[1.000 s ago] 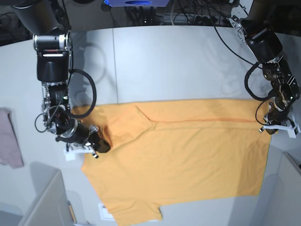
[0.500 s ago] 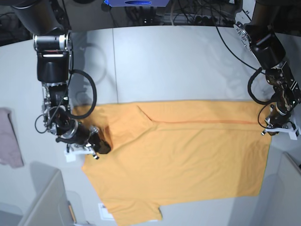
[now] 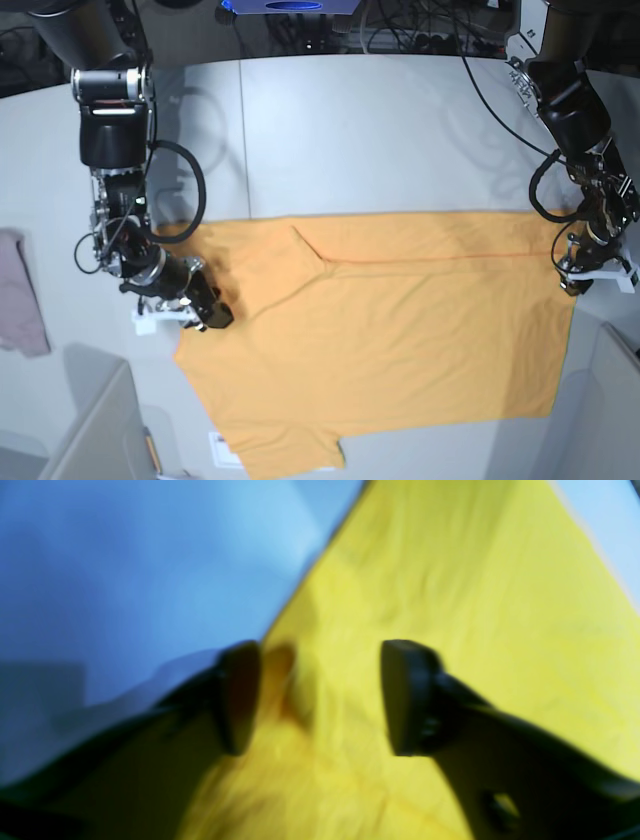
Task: Fold the T-shirt properly
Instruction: 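Lift the sleeve corner with the right gripper and fold it inward, then release the shirt and raise the right gripper away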
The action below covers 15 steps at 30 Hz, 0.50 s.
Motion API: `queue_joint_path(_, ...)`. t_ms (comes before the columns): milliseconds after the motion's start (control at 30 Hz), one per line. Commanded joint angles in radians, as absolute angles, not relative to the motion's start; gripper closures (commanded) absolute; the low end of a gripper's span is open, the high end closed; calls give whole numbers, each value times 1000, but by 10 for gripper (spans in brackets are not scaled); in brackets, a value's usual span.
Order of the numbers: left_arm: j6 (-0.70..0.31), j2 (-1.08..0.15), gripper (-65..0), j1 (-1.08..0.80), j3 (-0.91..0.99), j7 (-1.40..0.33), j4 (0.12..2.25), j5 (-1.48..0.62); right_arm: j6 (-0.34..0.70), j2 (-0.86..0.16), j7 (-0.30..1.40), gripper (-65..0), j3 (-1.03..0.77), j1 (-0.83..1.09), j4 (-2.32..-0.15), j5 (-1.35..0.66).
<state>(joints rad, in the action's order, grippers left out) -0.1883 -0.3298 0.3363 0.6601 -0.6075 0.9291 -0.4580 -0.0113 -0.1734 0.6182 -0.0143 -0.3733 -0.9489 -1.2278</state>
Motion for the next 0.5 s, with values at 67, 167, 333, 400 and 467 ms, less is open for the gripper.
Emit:
queue_joint_path(67, -200, -348, -456, 367, 659, -578, 946, -478, -4, -188, 573, -230, -19, -383, -970, -1247)
queue_joint_path(167, -202, -348, -457, 357, 668, -578, 984, -483, -4, -188, 526, -230, -19, -340, -1018, -1247)
queue_joint_path(333, -205, -343, -457, 243, 754, -581, 1196, -545, -12, -188, 420, -230, -19, -231, -1224, -1247)
queue_joint_path(400, -205, -343, -457, 176, 783, -581, 1287, -621, -74, -196, 386, -230, -19, -186, -1299, -1247)
queue_joint_path(467, -205, -343, -457, 108, 803, -581, 1357, -687, -139, -220, 366, -230, -12, -153, -1362, -1247)
